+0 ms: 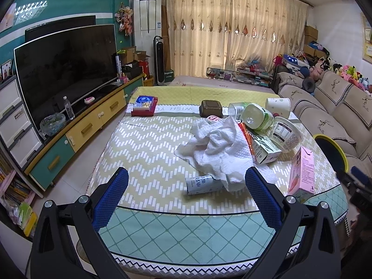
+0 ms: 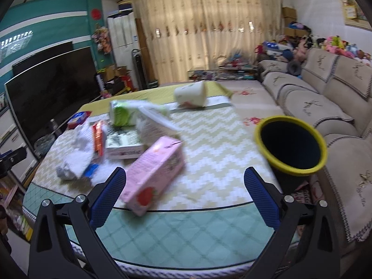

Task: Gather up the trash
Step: 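Reach the right gripper to the pink juice carton and grasp it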

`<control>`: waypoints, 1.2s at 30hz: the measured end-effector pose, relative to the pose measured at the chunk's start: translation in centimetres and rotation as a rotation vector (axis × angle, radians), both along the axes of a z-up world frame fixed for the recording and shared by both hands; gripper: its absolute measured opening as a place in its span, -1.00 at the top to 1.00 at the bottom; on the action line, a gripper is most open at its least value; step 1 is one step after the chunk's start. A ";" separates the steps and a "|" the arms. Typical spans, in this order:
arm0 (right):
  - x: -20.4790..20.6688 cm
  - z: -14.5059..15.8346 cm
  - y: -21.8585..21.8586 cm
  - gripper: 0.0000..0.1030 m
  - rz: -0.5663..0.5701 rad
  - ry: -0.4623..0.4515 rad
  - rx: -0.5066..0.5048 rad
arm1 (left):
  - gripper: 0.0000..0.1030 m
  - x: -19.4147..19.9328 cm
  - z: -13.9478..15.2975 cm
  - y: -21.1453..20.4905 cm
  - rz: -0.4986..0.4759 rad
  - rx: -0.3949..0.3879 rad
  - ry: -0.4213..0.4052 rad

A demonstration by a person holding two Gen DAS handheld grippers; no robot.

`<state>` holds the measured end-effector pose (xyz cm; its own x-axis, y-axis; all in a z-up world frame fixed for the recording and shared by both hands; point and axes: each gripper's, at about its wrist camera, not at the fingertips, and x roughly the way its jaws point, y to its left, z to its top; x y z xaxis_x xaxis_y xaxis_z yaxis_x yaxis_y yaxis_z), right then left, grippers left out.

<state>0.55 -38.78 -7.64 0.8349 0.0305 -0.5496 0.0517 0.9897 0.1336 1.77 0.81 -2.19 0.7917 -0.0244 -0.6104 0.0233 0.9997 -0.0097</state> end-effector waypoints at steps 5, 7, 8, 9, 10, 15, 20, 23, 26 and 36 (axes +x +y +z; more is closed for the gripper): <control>2.0 -2.0 3.0 -0.88 0.053 0.028 0.032 | -0.93 0.8 -0.9 0.4 -0.001 -0.004 0.028; 2.9 -2.8 4.0 -0.88 0.072 0.050 0.039 | -0.93 1.1 -1.1 0.5 0.002 0.000 0.034; 3.3 -3.2 4.5 -0.88 0.080 0.064 0.035 | -0.93 1.3 -1.2 0.6 0.006 0.000 0.036; 3.6 -3.5 4.6 -0.88 0.084 0.071 0.031 | -0.93 1.4 -1.2 0.8 0.009 -0.001 0.037; 3.9 -3.8 4.9 -0.88 0.084 0.079 0.025 | -0.93 1.5 -1.2 0.8 0.010 -0.002 0.038; 4.9 -4.7 5.4 -0.88 0.069 0.095 -0.005 | -0.93 2.2 -1.8 0.9 0.013 -0.002 0.053; 5.8 -5.5 5.5 -0.88 0.056 0.106 -0.053 | -0.93 2.5 -2.3 0.1 -0.003 0.006 0.070; 5.8 -5.5 5.2 -0.80 0.062 0.107 -0.067 | -0.93 2.5 -2.2 -0.3 -0.012 0.012 0.069; 5.4 -5.5 4.5 -0.67 0.055 0.108 -0.085 | -0.93 2.5 -2.3 -0.5 -0.014 0.014 0.070; 3.3 -6.1 0.7 -0.49 0.020 0.033 -0.062 | -0.93 2.8 -2.8 -1.1 -0.023 0.019 0.085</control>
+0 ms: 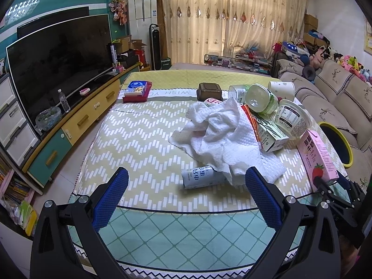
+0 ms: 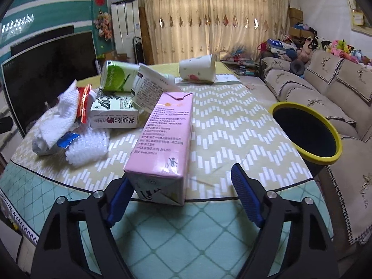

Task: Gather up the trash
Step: 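Reach the right gripper to the pink juice carton and grasp it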

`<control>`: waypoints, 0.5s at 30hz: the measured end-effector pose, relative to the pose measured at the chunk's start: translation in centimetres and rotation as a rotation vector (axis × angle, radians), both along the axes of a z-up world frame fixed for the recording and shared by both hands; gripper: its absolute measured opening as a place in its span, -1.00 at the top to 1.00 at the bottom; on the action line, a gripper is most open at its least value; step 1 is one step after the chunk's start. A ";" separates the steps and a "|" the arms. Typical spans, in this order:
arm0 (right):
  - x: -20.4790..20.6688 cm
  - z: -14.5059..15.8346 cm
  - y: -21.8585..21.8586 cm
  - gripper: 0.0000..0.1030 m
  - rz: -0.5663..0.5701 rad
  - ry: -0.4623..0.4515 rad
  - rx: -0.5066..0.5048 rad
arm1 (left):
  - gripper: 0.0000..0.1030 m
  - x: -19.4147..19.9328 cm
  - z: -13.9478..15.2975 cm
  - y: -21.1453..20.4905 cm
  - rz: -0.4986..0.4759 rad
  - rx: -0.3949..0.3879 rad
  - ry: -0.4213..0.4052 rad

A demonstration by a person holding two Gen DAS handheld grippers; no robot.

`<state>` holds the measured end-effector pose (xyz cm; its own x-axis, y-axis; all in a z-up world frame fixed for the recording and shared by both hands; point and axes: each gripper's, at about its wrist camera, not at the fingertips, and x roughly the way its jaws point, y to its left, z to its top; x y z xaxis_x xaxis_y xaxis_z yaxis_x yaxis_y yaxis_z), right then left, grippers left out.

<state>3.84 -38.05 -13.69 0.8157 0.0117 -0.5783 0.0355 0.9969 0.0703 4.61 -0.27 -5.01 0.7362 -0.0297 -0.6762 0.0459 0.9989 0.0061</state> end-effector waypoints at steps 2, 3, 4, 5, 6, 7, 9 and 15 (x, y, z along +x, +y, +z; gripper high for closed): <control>-0.2 -0.2 -0.1 -0.46 0.042 -0.017 0.024 | -0.93 0.1 -0.1 -0.2 0.000 0.005 0.000; -0.3 -0.2 0.0 -0.41 0.051 -0.022 0.024 | -0.93 0.1 0.0 -0.2 -0.001 0.006 0.000; -0.2 -0.1 0.1 -0.37 0.060 -0.027 0.015 | -0.93 0.0 0.1 -0.3 -0.004 0.008 -0.002; -0.1 -0.1 0.3 -0.35 0.066 -0.028 0.011 | -0.93 0.0 0.1 -0.4 -0.005 0.010 -0.004; 0.0 0.0 0.5 -0.29 0.070 -0.025 0.009 | -0.93 0.0 0.1 -0.5 -0.009 0.012 -0.006; 0.3 0.0 0.6 -0.17 0.074 -0.014 0.013 | -0.93 0.0 0.1 -0.6 -0.011 0.013 -0.006; 0.5 -0.1 0.9 0.05 0.079 0.007 0.020 | -0.93 0.1 0.0 -0.8 -0.018 0.014 -0.003; 0.3 0.2 0.9 0.26 0.114 0.002 0.059 | -0.93 0.4 -0.4 -0.8 -0.026 0.009 0.009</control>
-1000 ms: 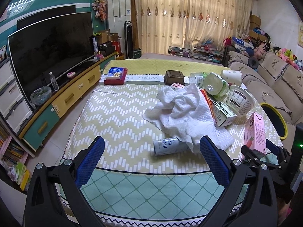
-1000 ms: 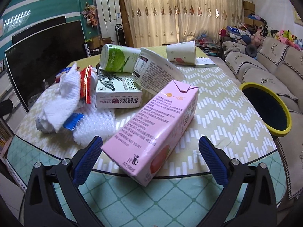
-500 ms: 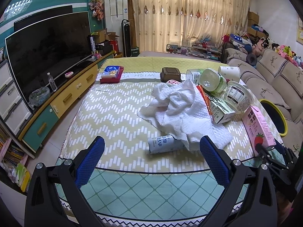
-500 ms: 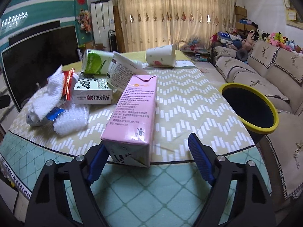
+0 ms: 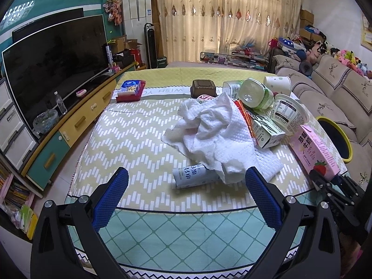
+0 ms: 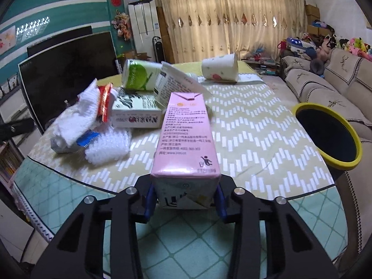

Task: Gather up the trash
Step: 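Reach the right gripper to the pink juice carton and grasp it, then carry the pink carton over the yellow-rimmed bin and open the right gripper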

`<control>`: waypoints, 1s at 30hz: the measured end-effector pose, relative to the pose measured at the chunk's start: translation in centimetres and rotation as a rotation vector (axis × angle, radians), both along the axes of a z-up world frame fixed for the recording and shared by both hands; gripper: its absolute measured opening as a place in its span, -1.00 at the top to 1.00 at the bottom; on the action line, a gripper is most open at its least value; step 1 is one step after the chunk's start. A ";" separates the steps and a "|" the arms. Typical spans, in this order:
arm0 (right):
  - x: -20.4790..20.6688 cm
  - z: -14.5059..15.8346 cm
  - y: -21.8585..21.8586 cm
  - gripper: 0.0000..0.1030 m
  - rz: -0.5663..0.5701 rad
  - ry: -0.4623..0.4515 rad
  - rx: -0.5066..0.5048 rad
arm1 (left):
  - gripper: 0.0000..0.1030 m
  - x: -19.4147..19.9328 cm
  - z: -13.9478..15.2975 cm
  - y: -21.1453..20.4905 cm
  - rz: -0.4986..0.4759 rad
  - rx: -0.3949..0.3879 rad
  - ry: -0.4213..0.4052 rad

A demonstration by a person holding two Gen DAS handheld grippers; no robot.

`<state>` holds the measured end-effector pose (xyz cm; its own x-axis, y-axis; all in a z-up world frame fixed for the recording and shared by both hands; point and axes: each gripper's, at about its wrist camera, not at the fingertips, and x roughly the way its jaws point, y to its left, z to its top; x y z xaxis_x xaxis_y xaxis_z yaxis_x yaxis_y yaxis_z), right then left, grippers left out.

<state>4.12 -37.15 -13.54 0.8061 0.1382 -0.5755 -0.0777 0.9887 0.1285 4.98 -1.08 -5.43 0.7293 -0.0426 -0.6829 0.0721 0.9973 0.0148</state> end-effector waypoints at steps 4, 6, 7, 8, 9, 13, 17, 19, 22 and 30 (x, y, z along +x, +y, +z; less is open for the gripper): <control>-0.9 1.4 -0.5 0.27 0.007 -0.043 0.014 | -0.93 0.0 0.0 0.3 0.005 -0.020 -0.009; -1.3 2.2 -1.0 0.27 0.008 -0.059 0.048 | -0.93 0.1 0.0 0.3 0.006 -0.028 -0.014; -1.5 2.5 -1.3 0.27 0.008 -0.064 0.064 | -0.93 0.0 0.0 0.3 0.005 -0.030 -0.014; -1.6 2.9 -1.6 0.27 0.008 -0.070 0.083 | -0.93 0.0 0.1 0.2 0.002 -0.031 -0.015; -1.9 3.3 -2.0 0.28 0.004 -0.081 0.096 | -0.93 -0.1 0.1 0.2 0.000 -0.033 -0.017; -2.4 4.9 -3.9 0.28 -0.062 -0.139 0.074 | -0.93 -0.2 0.3 -0.4 -0.026 -0.038 -0.033; -1.2 5.1 -8.5 0.27 -0.206 -0.140 0.046 | -0.93 0.3 0.2 -1.0 -0.033 -0.020 -0.025; -0.1 4.8 -11.2 0.27 -0.268 -0.114 0.042 | -0.93 0.9 -0.1 -1.3 -0.033 -0.016 -0.010; 2.0 4.0 -15.8 0.27 -0.344 -0.044 0.064 | -0.93 1.7 -0.3 -1.7 -0.034 -0.009 0.000; 9.3 1.2 -25.9 0.27 -0.456 0.167 0.087 | -0.93 4.9 -0.6 -4.2 -0.057 -0.012 0.027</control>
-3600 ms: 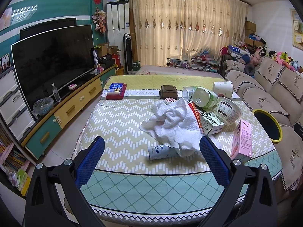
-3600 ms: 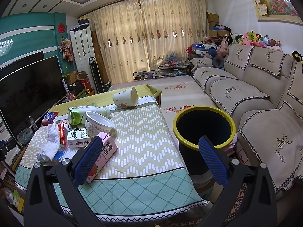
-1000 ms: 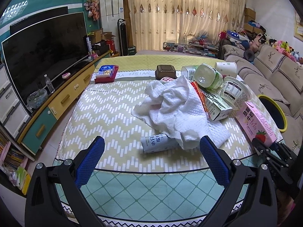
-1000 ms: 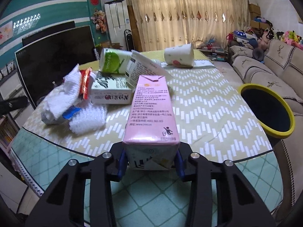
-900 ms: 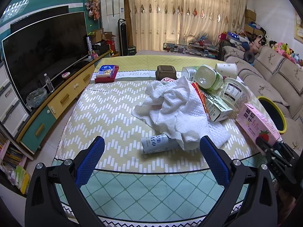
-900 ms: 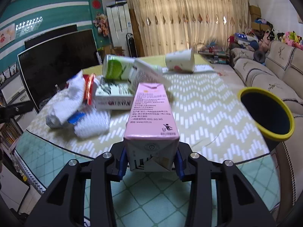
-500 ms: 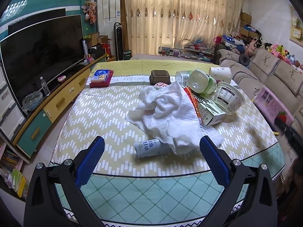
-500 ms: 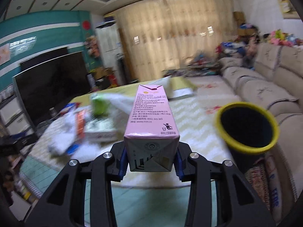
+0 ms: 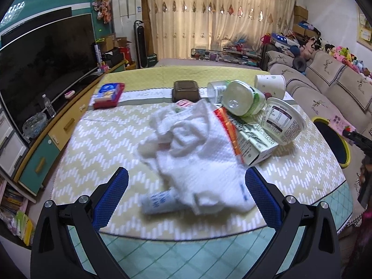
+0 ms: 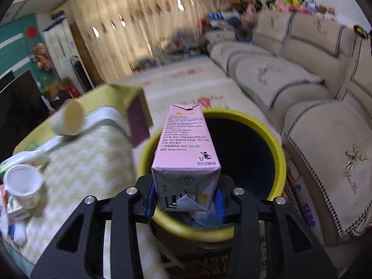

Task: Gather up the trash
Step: 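Carry the pink carton over the yellow-rimmed bin and open the right gripper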

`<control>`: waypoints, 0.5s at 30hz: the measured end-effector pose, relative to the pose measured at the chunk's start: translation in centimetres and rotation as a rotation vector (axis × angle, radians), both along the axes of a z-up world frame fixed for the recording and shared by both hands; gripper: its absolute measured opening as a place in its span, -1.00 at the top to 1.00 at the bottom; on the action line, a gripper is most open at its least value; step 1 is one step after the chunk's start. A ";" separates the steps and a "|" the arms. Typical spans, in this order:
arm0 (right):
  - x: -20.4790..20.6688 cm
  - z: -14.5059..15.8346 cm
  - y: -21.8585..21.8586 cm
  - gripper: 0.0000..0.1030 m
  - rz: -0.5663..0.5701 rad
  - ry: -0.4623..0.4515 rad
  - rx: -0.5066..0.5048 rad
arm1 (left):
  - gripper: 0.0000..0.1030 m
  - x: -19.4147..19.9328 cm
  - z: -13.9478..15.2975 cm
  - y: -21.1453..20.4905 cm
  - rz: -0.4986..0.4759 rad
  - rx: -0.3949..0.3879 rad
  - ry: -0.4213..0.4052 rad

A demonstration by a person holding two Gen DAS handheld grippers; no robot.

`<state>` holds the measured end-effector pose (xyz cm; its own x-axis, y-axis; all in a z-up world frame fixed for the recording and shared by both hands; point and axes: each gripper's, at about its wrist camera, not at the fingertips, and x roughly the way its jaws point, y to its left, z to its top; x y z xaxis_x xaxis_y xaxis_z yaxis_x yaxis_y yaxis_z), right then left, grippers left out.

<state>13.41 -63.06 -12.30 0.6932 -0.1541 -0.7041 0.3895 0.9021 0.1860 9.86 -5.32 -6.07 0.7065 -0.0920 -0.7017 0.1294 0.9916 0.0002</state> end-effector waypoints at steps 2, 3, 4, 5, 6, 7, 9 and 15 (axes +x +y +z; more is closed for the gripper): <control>1.6 -1.5 -0.9 0.27 -0.005 0.060 0.017 | -0.93 0.8 0.0 -1.1 -0.020 0.001 0.003; 2.5 -2.3 -1.5 0.26 -0.005 0.094 0.029 | -0.93 1.1 0.0 -1.6 -0.030 0.003 0.003; 2.9 -2.8 -1.8 0.26 -0.006 0.114 0.033 | -0.93 1.4 0.1 -2.2 -0.041 0.007 0.002; 3.4 -3.3 -2.0 0.26 -0.008 0.133 0.033 | -0.93 1.7 0.2 -2.8 -0.053 0.012 0.001; 3.8 -3.8 -2.0 0.26 -0.008 0.152 0.031 | -0.93 2.0 0.2 -3.2 -0.061 0.016 0.001; 4.3 -4.3 -2.2 0.26 -0.010 0.169 0.033 | -0.93 2.4 0.3 -3.7 -0.073 0.019 0.001; 4.7 -5.0 -2.2 0.25 -0.010 0.195 0.032 | -0.93 2.9 0.4 -4.5 -0.087 0.023 0.001; 5.4 -6.4 -2.4 0.24 -0.025 0.218 0.037 | -0.93 4.1 0.4 -6.2 -0.133 0.024 0.002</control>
<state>18.78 -65.49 -18.72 0.5203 -0.1402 -0.8424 0.4460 0.8858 0.1280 14.00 -11.56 -5.64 0.6876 -0.1676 -0.7064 0.2597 0.9654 0.0237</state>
